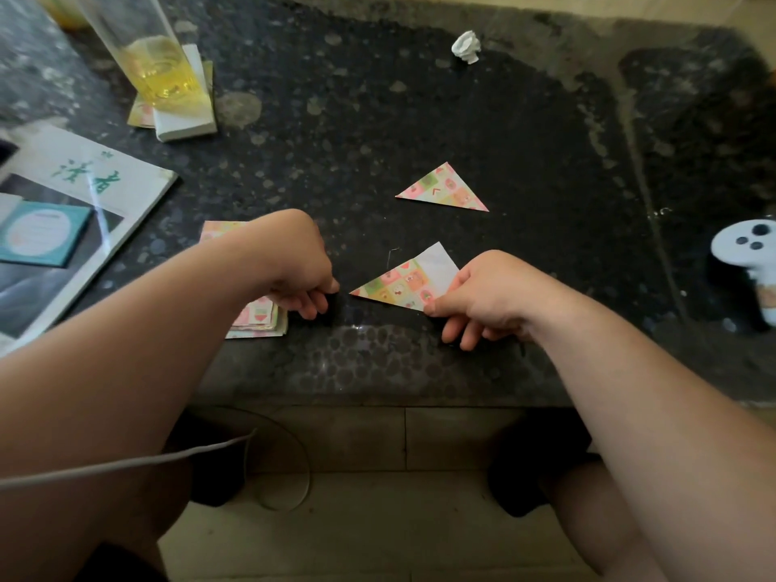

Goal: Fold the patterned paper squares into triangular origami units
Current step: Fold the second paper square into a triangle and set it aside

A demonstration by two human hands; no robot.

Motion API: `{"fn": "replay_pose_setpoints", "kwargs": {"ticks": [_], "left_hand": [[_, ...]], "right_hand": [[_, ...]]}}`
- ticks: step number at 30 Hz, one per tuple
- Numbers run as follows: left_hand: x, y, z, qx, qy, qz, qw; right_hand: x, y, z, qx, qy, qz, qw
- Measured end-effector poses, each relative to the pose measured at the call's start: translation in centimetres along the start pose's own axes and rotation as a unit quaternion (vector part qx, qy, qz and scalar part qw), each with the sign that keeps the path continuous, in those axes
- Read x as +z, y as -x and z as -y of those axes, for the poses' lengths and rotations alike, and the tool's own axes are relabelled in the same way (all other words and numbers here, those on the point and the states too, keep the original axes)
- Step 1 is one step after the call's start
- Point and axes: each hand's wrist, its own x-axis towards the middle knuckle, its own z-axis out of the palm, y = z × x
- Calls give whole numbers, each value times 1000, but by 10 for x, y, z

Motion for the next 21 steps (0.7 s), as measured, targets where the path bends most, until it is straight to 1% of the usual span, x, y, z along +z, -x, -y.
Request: {"fn": "replay_pose_setpoints", "kwargs": {"ticks": [3, 5, 6, 8, 9, 10, 12, 13, 14, 15, 17, 18, 19, 21], "left_hand": [[-3, 3, 3, -4, -8, -4, 1000], [-2, 6, 3, 15, -8, -16, 1000], [-1, 8, 1, 35, -1, -41, 999], [4, 7, 1, 74, 61, -107, 990], [7, 7, 1, 91, 73, -127, 985], [12, 6, 1, 109, 56, -134, 983], [23, 2, 2, 144, -27, -141, 979], [28, 1, 3, 159, -68, -145, 974], [33, 0, 2, 171, -96, -147, 969], [36, -1, 2, 182, -108, -147, 966], [39, -2, 1, 198, -107, -149, 963], [40, -2, 1, 205, -107, -152, 961], [41, -2, 0, 212, -111, -156, 958], [44, 0, -1, 227, -117, -158, 954]], "right_hand": [[0, 0, 0, -2, 2, -1, 1000], [0, 1, 0, -3, 4, -3, 1000], [-1, 1, 1, -4, 6, -3, 1000], [-1, 2, 1, -5, 15, -5, 1000], [-1, 2, 2, -5, 23, -6, 1000], [-1, 3, 3, -6, 32, -7, 999], [-2, 3, 4, -11, 52, -16, 998], [-4, 3, 5, -17, 57, -34, 998], [-7, 2, 4, -26, 59, -71, 995], [-12, 0, 1, -37, 62, -131, 989], [-24, -4, -5, -55, 73, -260, 961], [-28, -5, -7, -57, 75, -290, 952], [-29, -6, -9, -57, 67, -295, 951], [-25, -7, -10, -60, 54, -269, 960]]}}
